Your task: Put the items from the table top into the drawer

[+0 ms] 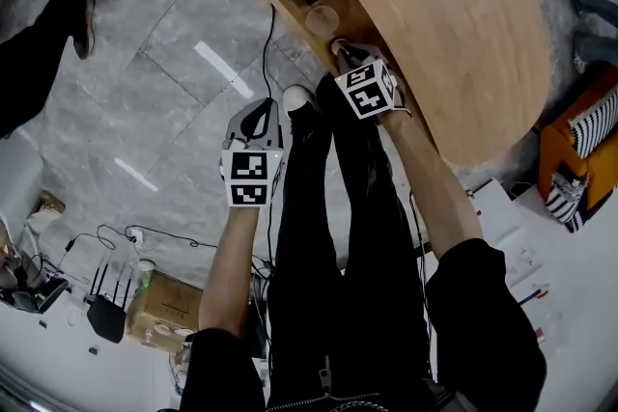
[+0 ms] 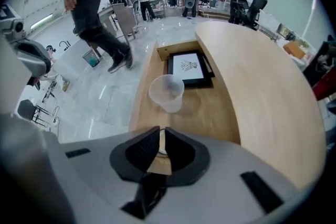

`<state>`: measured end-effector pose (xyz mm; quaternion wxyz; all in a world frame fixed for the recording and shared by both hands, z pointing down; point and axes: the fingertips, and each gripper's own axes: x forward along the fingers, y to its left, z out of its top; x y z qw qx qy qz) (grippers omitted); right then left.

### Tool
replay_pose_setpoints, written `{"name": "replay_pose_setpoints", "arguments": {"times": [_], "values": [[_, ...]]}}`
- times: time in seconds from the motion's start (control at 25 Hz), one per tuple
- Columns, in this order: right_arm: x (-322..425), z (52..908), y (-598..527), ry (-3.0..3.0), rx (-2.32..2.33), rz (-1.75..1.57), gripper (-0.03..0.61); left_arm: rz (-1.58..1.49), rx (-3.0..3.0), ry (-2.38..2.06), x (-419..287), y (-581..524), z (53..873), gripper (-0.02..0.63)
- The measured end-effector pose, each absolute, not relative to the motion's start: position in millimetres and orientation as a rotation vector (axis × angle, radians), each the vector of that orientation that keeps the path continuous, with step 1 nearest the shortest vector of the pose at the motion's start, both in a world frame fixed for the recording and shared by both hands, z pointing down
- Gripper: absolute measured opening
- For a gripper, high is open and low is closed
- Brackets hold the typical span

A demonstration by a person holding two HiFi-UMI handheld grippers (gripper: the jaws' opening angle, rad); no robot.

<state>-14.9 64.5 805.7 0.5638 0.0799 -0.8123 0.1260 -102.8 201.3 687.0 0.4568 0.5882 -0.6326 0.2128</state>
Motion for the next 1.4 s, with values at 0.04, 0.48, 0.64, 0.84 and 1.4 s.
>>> {"name": "replay_pose_setpoints", "arguments": {"times": [0.04,0.48,0.64,0.84,1.4], "values": [[-15,800,65,-1.932,0.208,0.306,0.038,0.525,1.453,-1.559,-102,201,686,0.014],[28,707,71,-2.038,0.557,0.607,0.009,0.524,1.557,-1.541,-79,174,645,0.014],[39,656,75,-2.095,0.610,0.624,0.009,0.530,1.610,-1.543,-71,156,612,0.014],[40,585,61,-2.197,0.725,0.623,0.009,0.521,1.686,-1.582,-70,133,566,0.014],[46,407,52,-2.392,0.918,0.606,0.008,0.415,1.832,-1.681,-40,106,409,0.014]]}}
